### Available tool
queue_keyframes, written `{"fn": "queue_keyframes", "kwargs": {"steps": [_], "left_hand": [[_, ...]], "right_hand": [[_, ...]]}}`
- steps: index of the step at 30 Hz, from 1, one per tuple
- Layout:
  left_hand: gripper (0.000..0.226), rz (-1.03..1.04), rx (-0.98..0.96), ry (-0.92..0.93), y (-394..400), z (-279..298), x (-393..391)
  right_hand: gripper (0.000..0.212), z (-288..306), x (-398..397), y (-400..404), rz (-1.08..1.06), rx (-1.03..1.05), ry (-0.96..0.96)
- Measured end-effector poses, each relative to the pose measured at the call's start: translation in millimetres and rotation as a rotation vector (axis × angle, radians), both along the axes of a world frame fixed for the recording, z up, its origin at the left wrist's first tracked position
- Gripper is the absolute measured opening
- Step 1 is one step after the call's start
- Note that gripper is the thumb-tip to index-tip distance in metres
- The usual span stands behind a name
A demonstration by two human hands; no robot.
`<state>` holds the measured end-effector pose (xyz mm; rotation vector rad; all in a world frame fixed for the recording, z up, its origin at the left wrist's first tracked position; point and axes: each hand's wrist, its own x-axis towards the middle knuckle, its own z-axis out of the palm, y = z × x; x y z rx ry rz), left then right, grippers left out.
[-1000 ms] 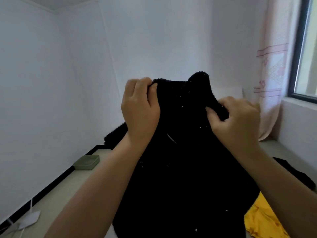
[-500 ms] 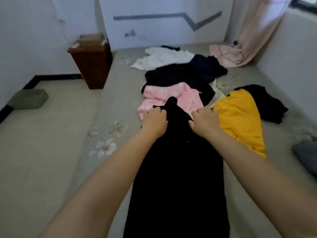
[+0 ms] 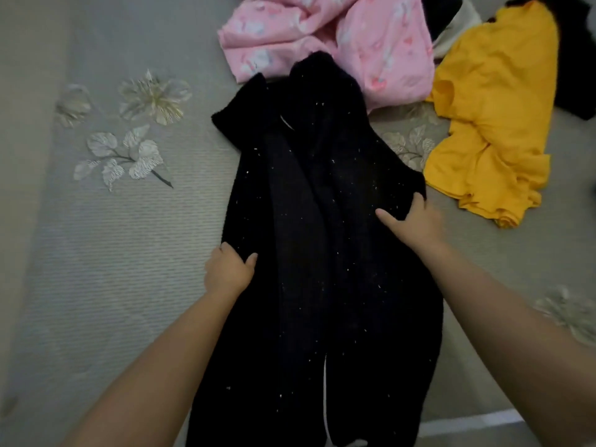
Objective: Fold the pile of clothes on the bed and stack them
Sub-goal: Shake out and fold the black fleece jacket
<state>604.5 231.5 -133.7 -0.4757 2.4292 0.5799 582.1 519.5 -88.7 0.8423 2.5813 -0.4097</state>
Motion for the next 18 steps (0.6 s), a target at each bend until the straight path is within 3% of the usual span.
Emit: {"fn": "queue_keyframes", "kwargs": {"steps": [3,6,8,13,18], "left_hand": [[0.061,0.238,0.066,0.019,-1,-16,9],[0.035,0.341,0.222,0.098,-9,-13,8],[0.029,0.302,0.205,0.221,-20,-1,2],[0.032,0.187,-0.123,0.543,-80,61,-38],[0.025,0.053,-0.393,0.525,-119,89,-75]], "right_hand": [[0.085,-25,0,5,-0.165,-0.049,-0.157],[0.039,-35,9,5,-0.04,0.019,-0.165],[0.027,-29,9,9,0.028,0.003,-0.091],[0.025,39,6,44,0.102,0.122,0.26],[0.04,86,6,106,-0.035,0.251,0.429]]}}
